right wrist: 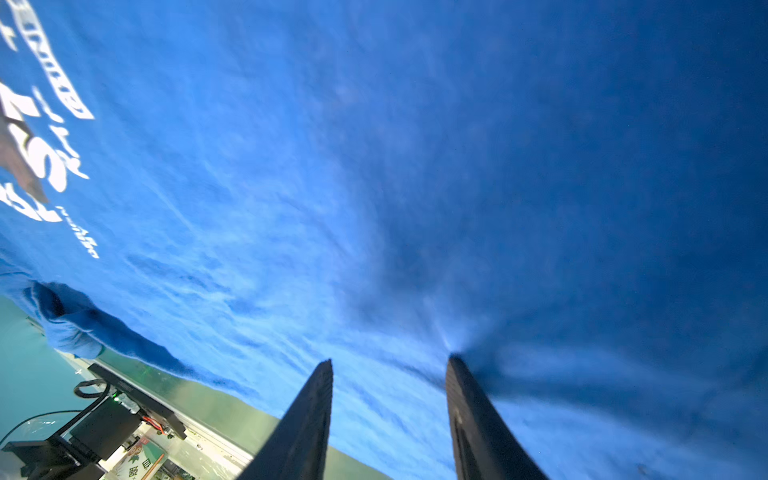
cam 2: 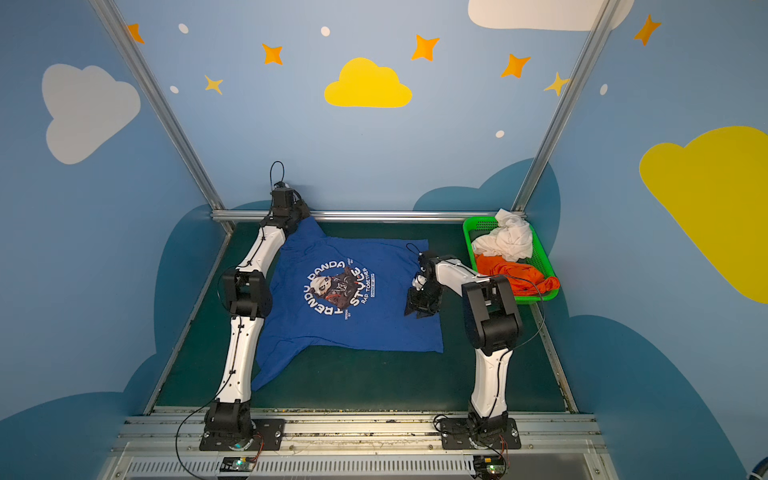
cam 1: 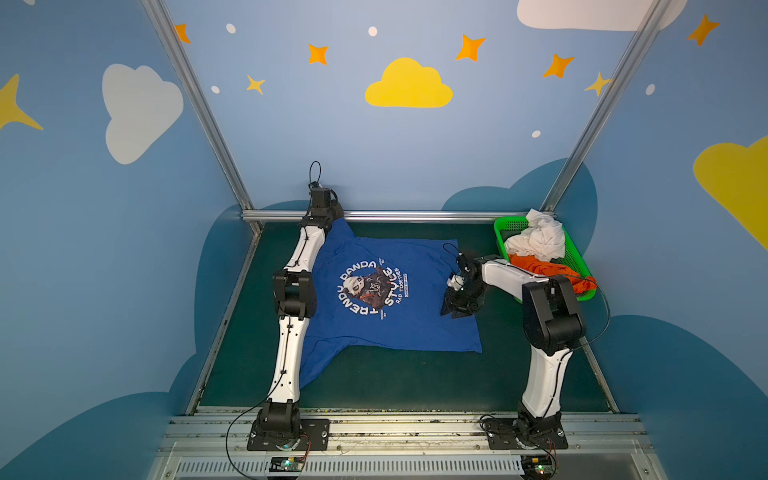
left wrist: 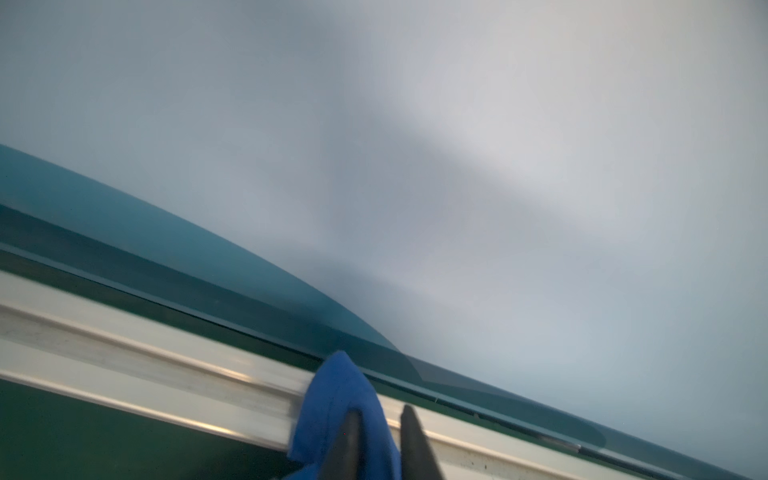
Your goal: Fold and stack the t-shirts
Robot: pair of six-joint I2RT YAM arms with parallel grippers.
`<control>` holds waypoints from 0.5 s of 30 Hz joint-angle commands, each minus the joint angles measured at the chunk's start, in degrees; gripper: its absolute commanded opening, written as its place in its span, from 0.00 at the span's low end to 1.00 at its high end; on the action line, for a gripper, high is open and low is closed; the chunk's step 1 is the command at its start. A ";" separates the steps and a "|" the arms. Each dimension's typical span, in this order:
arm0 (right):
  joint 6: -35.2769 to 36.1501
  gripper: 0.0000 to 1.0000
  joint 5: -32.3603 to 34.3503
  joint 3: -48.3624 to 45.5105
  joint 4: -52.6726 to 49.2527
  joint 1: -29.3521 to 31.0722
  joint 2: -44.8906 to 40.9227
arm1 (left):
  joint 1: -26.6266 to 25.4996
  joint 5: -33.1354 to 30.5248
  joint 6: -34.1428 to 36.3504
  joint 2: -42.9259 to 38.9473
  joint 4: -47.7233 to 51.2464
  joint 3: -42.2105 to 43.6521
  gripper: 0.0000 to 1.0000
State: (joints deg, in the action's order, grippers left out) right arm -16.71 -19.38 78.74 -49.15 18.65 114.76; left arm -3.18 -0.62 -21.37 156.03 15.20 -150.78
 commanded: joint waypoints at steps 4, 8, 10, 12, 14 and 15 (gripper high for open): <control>-0.91 0.47 4.43 -2.13 -4.63 0.07 0.04 | -0.02 -1.50 -1.13 0.21 -2.21 -0.21 0.40; -0.98 0.47 4.18 -1.68 -4.73 0.06 -1.11 | 0.02 -2.18 -0.38 -4.19 -2.91 3.51 0.54; -1.06 0.47 4.08 -1.59 -4.66 0.07 -1.77 | 0.02 -2.11 0.49 -7.16 -3.77 6.55 0.63; -0.96 0.47 3.99 -1.64 -4.70 0.06 -2.49 | -0.01 -1.83 1.58 -10.62 -4.48 10.00 0.68; -0.83 0.47 3.99 -1.57 -4.73 0.07 -3.24 | 0.02 -2.22 2.02 -13.60 -4.20 12.95 0.72; -0.79 0.47 4.06 -1.55 -4.73 0.07 -3.47 | -0.03 -2.72 2.21 -14.96 -3.62 14.16 0.75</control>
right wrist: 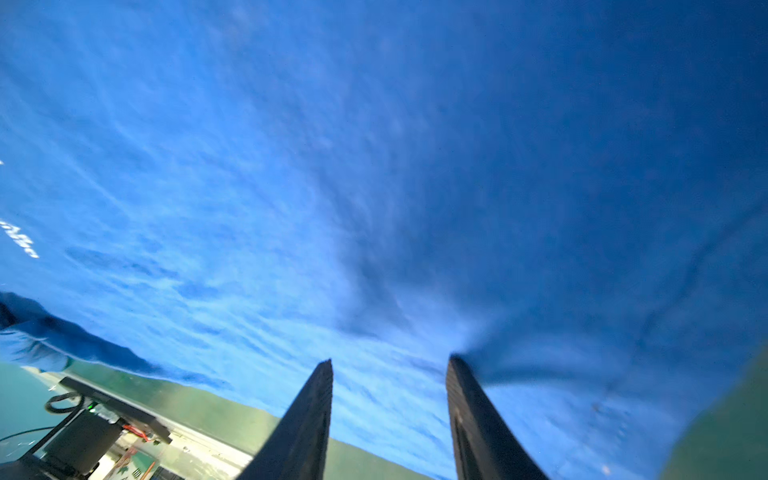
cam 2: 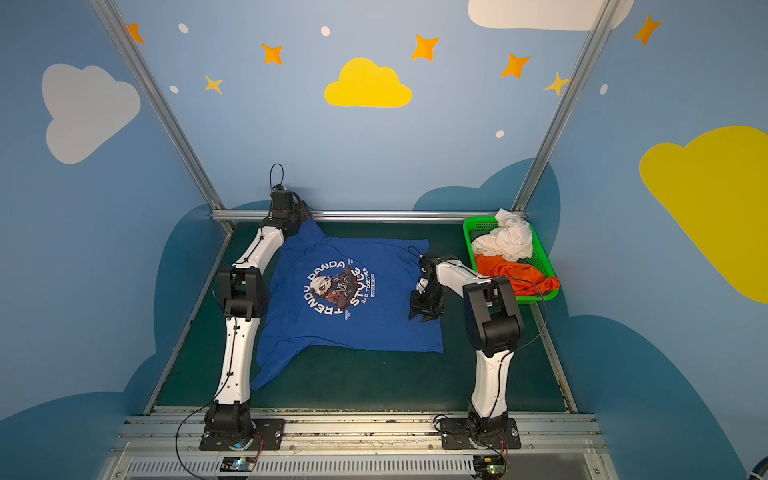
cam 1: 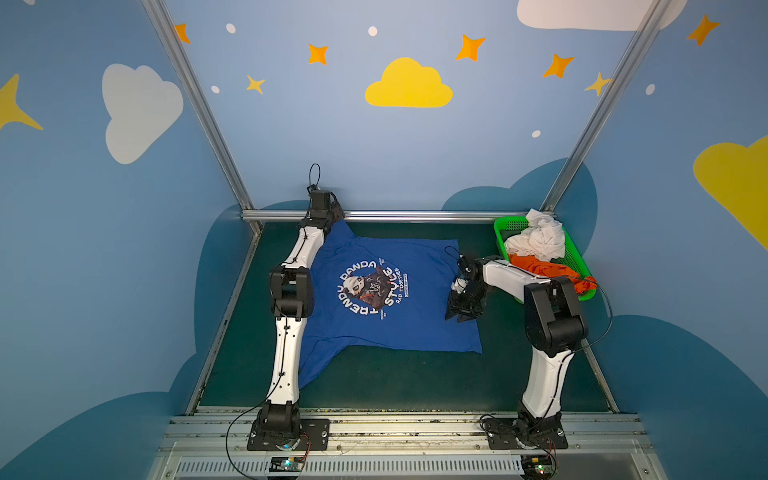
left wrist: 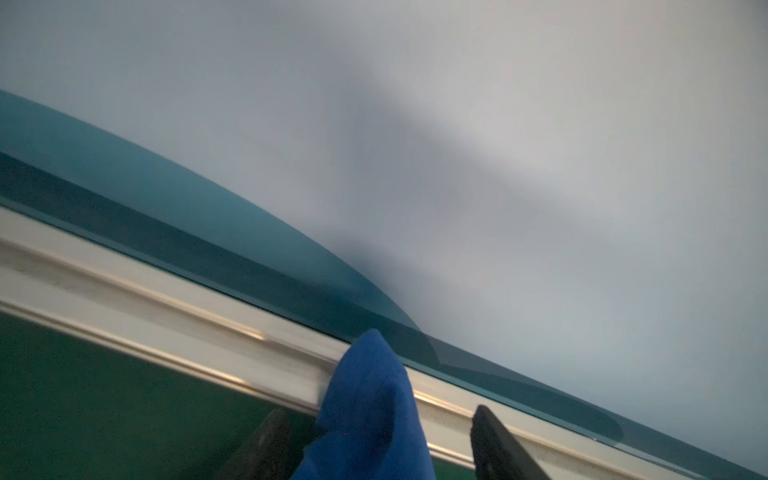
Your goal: Fold and stack the t-shirts
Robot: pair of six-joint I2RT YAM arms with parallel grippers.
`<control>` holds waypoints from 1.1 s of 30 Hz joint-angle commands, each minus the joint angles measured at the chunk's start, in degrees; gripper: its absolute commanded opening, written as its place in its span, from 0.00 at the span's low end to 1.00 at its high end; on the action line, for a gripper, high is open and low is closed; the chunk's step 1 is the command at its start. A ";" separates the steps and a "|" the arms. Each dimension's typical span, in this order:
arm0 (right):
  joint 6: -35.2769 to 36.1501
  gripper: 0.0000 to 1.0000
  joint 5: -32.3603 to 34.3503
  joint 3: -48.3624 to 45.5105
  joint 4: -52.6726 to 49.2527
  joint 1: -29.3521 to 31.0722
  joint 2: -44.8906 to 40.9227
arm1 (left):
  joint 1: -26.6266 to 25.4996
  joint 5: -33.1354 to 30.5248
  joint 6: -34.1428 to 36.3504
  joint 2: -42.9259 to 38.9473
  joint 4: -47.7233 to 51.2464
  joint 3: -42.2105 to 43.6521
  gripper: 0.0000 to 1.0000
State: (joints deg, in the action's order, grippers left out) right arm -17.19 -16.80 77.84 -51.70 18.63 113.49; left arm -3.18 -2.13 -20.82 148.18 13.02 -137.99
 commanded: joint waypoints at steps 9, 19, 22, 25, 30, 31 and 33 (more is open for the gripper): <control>1.51 0.48 -0.15 5.27 -0.75 -0.33 -3.00 | 0.09 -6.41 2.89 -16.94 6.63 11.89 0.47; 3.67 0.20 -1.93 29.96 -1.71 -3.42 10.44 | 2.32 -8.76 -0.42 -10.62 23.68 9.81 0.05; 3.57 0.11 -2.97 38.13 -3.42 -4.19 16.36 | 3.03 -5.64 -1.46 -6.68 26.76 6.56 0.05; 2.77 0.07 -2.96 45.41 -4.68 -4.75 22.25 | 3.64 -4.52 -4.10 -2.94 29.25 3.40 0.05; 1.20 0.12 -3.68 55.24 -6.66 -5.65 30.94 | 5.50 -0.89 -9.73 0.29 30.75 2.62 0.05; 0.87 0.14 -3.18 56.80 -7.18 -5.77 32.35 | 5.85 -0.15 -10.82 0.80 31.09 2.73 0.05; 0.07 0.17 -1.24 58.77 -8.24 -6.12 34.24 | 6.51 0.26 -13.24 1.68 32.75 2.58 0.05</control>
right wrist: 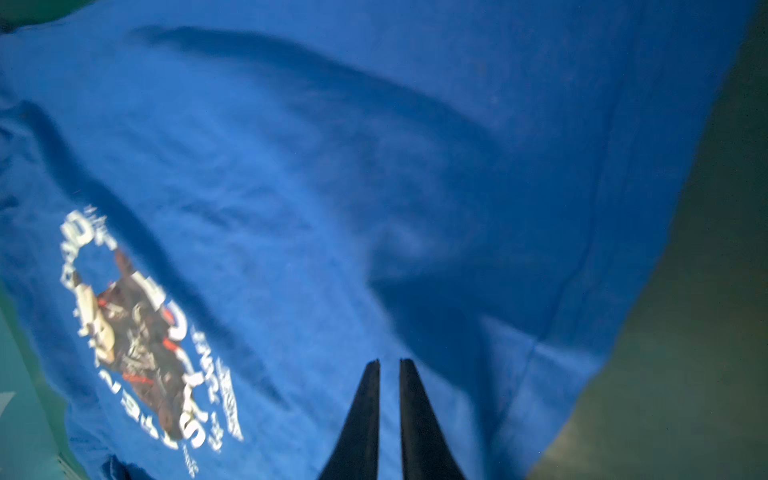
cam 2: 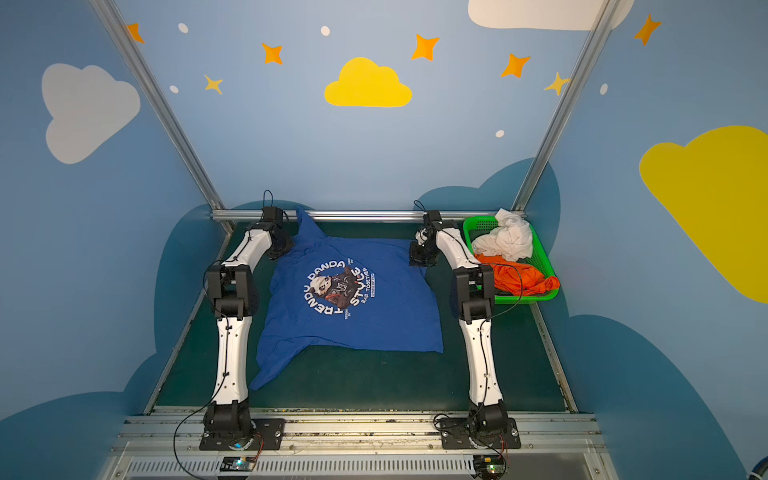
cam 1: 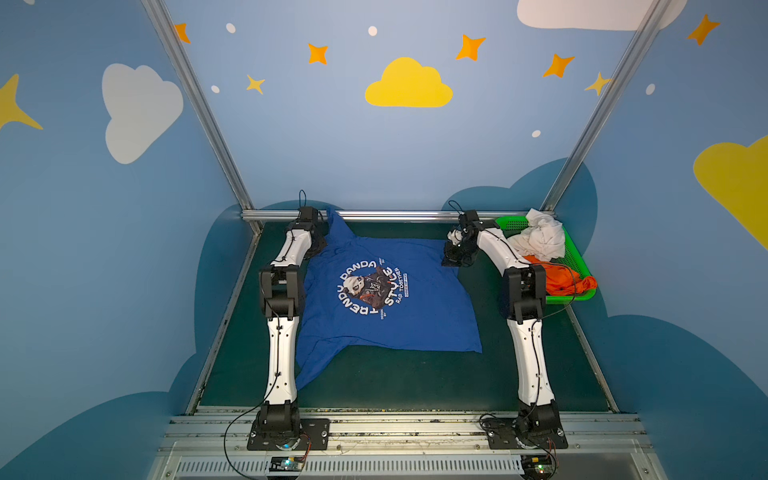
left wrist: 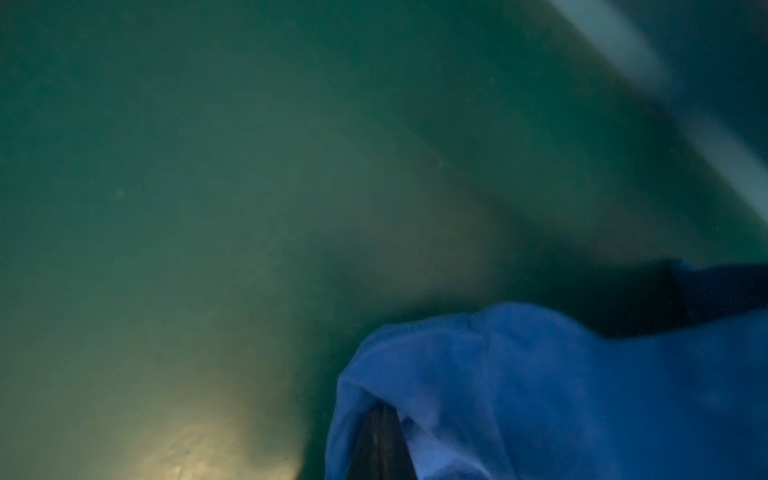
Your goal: Fold and stack the t-shirts
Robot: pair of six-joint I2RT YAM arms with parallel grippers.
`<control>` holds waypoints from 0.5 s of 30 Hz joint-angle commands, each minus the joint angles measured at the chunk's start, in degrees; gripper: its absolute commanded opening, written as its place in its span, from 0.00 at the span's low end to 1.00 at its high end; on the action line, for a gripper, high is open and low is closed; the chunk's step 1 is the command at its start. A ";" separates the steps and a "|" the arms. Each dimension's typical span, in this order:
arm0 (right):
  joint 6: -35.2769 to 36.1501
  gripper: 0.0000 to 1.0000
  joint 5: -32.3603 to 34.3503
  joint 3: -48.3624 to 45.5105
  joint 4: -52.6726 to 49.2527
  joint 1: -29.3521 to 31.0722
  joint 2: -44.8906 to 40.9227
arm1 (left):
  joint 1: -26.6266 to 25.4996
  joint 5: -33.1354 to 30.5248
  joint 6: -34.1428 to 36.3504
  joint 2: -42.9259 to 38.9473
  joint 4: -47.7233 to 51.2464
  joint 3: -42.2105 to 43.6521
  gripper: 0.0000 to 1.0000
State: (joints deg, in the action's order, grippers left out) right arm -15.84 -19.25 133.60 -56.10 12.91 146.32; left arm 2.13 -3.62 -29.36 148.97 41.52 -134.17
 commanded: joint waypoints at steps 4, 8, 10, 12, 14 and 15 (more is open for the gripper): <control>-2.36 0.20 5.16 3.15 -4.78 -0.69 2.74 | 1.85 1.58 -9.73 1.35 10.03 -0.59 0.05; -2.19 0.20 7.58 2.65 -7.11 -0.73 3.48 | 1.75 0.77 -12.75 -0.73 12.59 4.53 0.05; -1.88 0.20 8.90 1.25 -8.00 -0.70 3.13 | 1.52 -0.12 -14.33 -2.76 12.92 8.80 0.05; -1.51 0.20 10.20 -1.34 -8.09 -0.70 1.90 | 1.39 -0.77 -15.60 -5.32 11.88 13.53 0.05; -1.46 0.20 11.55 -5.45 -6.94 -0.69 -0.09 | 1.23 -0.60 -16.72 -8.18 9.86 18.66 0.05; -1.41 0.20 12.06 -8.05 -6.05 -0.77 -1.48 | 1.00 -0.51 -17.26 -9.78 8.66 21.28 0.05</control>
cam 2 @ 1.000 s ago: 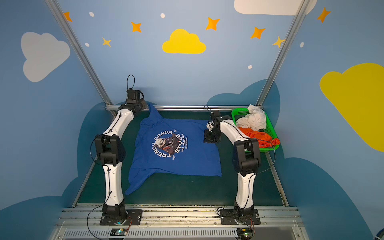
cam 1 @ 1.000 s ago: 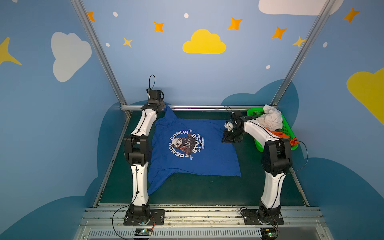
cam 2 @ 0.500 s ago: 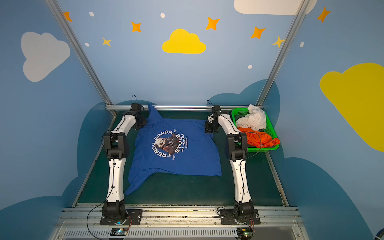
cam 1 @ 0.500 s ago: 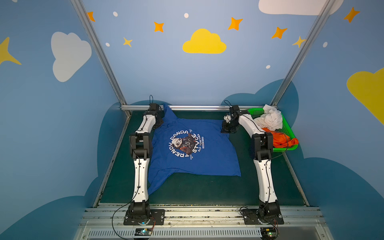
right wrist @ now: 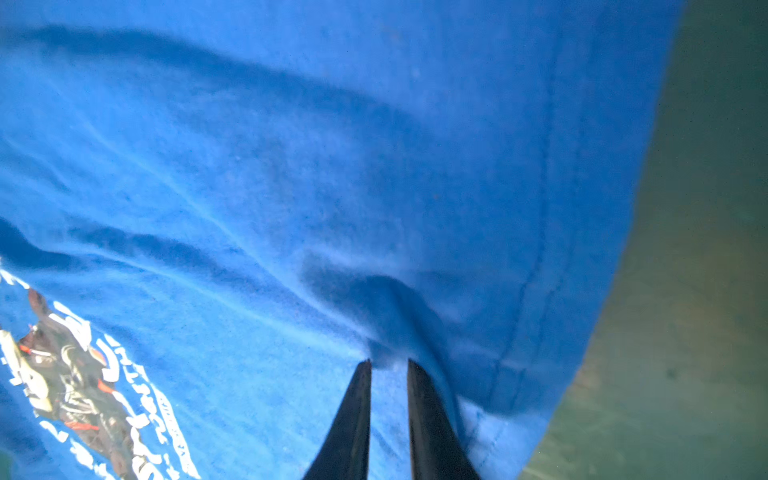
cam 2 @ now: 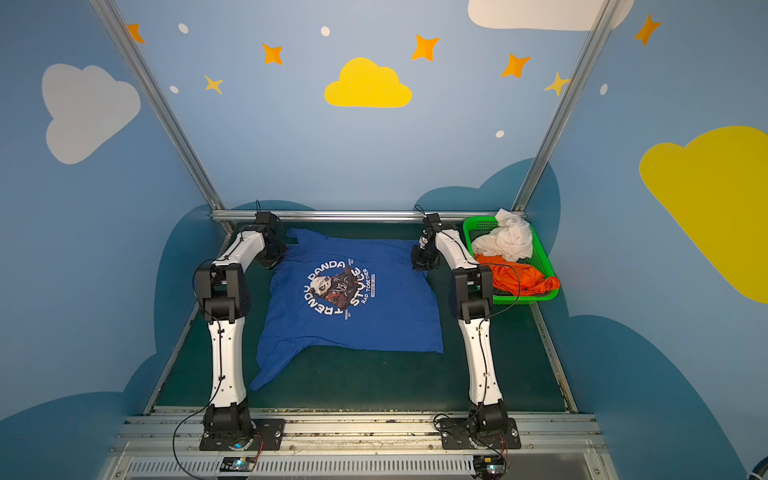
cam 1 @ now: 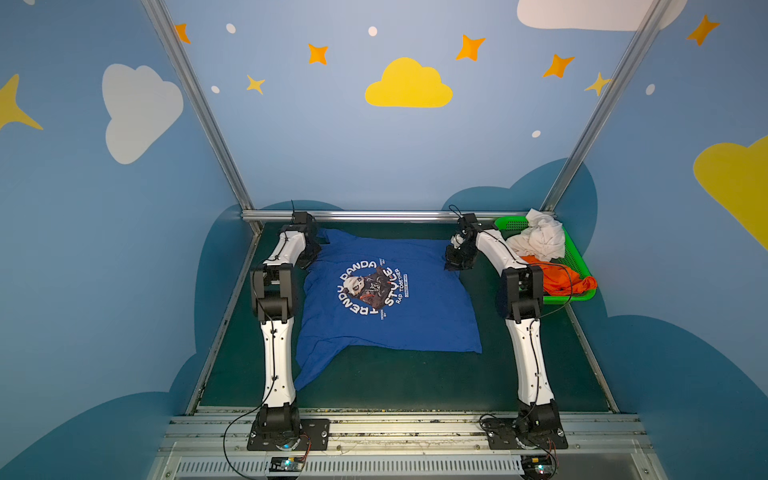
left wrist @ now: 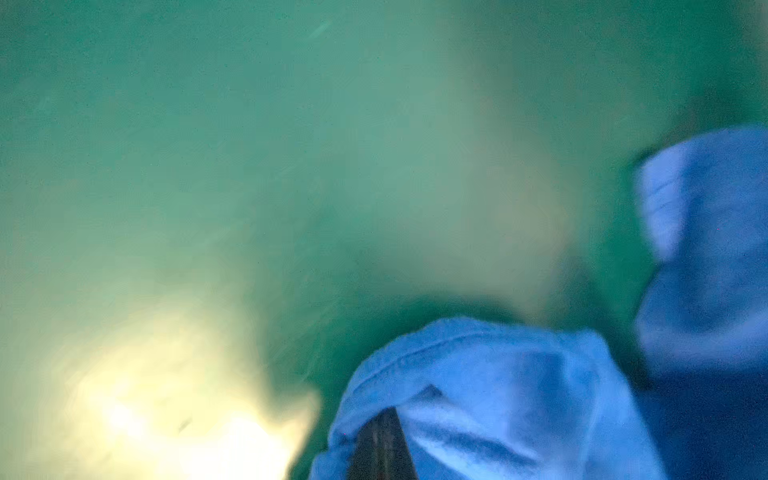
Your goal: Fold and stack the t-shirts
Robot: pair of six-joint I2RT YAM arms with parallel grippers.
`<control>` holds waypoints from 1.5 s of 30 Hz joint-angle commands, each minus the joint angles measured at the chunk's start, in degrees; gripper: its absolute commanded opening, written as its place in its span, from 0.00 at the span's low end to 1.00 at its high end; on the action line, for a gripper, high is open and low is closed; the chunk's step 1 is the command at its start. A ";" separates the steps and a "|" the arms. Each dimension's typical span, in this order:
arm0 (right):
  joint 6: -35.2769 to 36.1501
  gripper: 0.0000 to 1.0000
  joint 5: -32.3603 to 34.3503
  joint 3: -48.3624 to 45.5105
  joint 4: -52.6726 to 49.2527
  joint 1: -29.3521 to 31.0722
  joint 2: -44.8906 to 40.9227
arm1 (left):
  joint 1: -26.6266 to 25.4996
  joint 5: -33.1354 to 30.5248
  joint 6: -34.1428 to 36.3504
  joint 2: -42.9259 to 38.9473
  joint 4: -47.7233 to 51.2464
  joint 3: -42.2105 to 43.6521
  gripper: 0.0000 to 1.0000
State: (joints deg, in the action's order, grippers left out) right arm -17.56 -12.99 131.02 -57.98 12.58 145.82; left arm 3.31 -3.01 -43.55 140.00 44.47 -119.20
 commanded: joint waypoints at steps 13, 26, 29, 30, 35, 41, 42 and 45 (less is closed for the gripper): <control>0.49 0.18 8.90 -12.01 -3.35 -2.76 -5.59 | -1.90 -2.13 -2.87 -7.57 7.03 12.45 0.05; 3.91 0.15 6.62 -1.46 -8.17 -5.64 -2.30 | -0.41 3.45 4.63 -5.69 8.67 -6.88 0.11; 5.32 0.19 3.10 -0.19 -8.12 -4.91 -2.54 | -0.13 7.16 6.13 3.31 12.28 -19.94 0.12; 5.75 0.20 2.18 0.09 -8.12 -4.53 -2.63 | -0.15 9.25 6.32 6.66 13.30 -24.57 0.14; 7.17 0.24 -0.07 1.39 -8.48 -3.28 -3.34 | -0.36 18.31 5.06 16.83 13.47 -35.57 0.26; 7.66 0.25 -1.93 2.13 -9.35 -3.07 -4.99 | -0.72 19.64 5.89 14.71 9.13 -25.65 0.51; 7.71 0.25 -2.40 2.13 -9.31 -2.96 -5.33 | -0.76 20.21 6.01 14.25 8.42 -24.07 0.55; 7.72 0.25 -3.72 2.04 -9.22 -2.61 -6.10 | -1.30 22.05 7.25 13.72 8.39 -22.07 0.60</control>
State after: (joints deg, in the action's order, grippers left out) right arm -10.66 -14.59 132.00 -65.49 9.87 142.71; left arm 2.90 16.12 -37.89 153.10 50.65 -144.11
